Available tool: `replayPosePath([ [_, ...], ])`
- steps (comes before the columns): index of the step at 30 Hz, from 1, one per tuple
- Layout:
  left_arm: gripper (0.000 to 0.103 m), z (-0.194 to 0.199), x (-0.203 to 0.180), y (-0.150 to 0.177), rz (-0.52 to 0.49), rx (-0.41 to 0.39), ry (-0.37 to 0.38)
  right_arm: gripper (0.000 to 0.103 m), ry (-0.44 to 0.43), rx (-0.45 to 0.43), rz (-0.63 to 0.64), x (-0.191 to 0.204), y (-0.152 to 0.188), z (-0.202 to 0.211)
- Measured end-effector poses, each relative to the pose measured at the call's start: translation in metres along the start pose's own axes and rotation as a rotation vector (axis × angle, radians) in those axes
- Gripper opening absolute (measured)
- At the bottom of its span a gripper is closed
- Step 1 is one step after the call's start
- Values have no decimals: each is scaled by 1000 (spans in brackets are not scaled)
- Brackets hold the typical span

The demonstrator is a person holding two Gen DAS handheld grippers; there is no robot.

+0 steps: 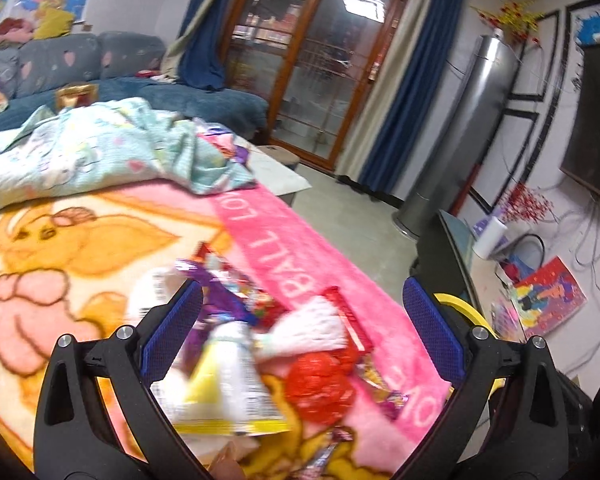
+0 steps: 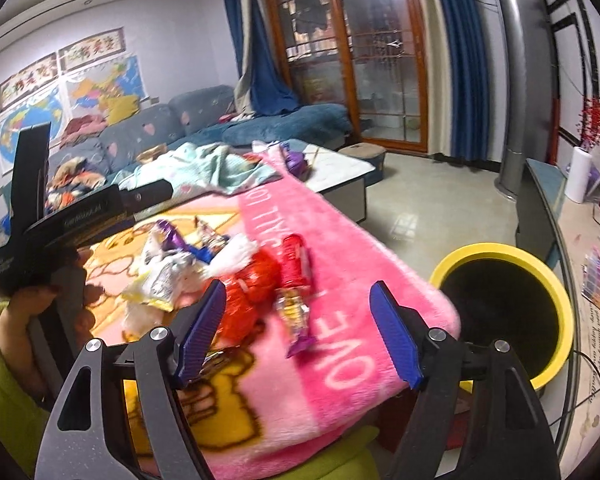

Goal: Collect trash
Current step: 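Move both grippers back over the wrappers on the blanket, then grasp the white printed snack bag with the left gripper while the right grasps the brown chocolate wrapper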

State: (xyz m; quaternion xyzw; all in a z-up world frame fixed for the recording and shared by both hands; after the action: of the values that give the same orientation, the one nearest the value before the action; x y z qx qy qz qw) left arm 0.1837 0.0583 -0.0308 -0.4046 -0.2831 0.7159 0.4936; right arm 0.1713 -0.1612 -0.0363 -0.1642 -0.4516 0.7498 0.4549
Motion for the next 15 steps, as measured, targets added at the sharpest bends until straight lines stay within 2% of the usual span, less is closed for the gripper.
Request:
replayPosePath([
  [7, 92, 6, 48, -2, 69, -3, -60, 72, -60, 74, 51, 36, 16, -22],
  [15, 92, 1, 101, 11, 171, 44, -90, 71, -92, 246, 37, 62, 58, -63],
])
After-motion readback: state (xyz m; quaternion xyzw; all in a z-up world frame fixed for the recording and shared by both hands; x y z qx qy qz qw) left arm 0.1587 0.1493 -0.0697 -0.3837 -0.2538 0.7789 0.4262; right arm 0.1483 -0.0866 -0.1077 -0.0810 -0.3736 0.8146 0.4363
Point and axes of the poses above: each gripper's, at about its wrist camera, not at the fingertips, and z roughly against the way its jaws point, x to its left, y to its underside, the point moved 10 cm from there along -z, roughly the way its jaws point, and after that the axes turned 3 degrees about -y, right-handed, at the moved point
